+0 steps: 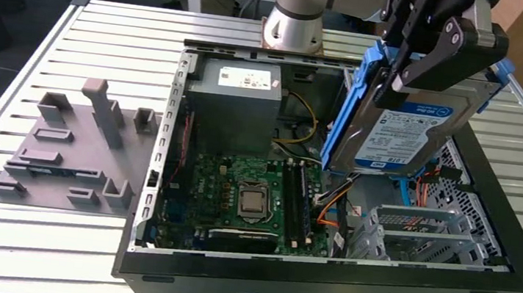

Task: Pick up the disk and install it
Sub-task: 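Insert the disk into the insertion slot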

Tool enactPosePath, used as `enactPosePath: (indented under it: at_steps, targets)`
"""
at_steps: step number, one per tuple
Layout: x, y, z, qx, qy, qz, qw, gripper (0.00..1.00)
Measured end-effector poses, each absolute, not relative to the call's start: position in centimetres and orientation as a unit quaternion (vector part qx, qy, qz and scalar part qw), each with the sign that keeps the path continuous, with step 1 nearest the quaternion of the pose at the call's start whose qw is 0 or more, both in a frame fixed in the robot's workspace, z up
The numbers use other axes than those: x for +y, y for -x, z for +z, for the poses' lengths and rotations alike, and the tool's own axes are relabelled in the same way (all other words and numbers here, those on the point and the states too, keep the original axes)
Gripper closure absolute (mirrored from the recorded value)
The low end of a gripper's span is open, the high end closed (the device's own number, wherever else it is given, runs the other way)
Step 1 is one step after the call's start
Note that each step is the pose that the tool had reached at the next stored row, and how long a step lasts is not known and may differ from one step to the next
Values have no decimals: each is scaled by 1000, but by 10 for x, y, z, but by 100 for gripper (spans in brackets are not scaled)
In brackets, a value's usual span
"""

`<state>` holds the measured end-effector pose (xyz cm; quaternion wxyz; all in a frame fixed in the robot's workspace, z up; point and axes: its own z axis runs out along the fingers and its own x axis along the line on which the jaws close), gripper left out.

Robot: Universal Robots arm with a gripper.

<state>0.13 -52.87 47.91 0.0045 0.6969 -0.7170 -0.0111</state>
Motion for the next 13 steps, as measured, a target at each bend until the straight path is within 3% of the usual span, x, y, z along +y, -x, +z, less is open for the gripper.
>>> enactPosePath:
  at_steps: [13]
  targets:
    - [-535, -1, 479, -717, -697, -11, 5, 64]
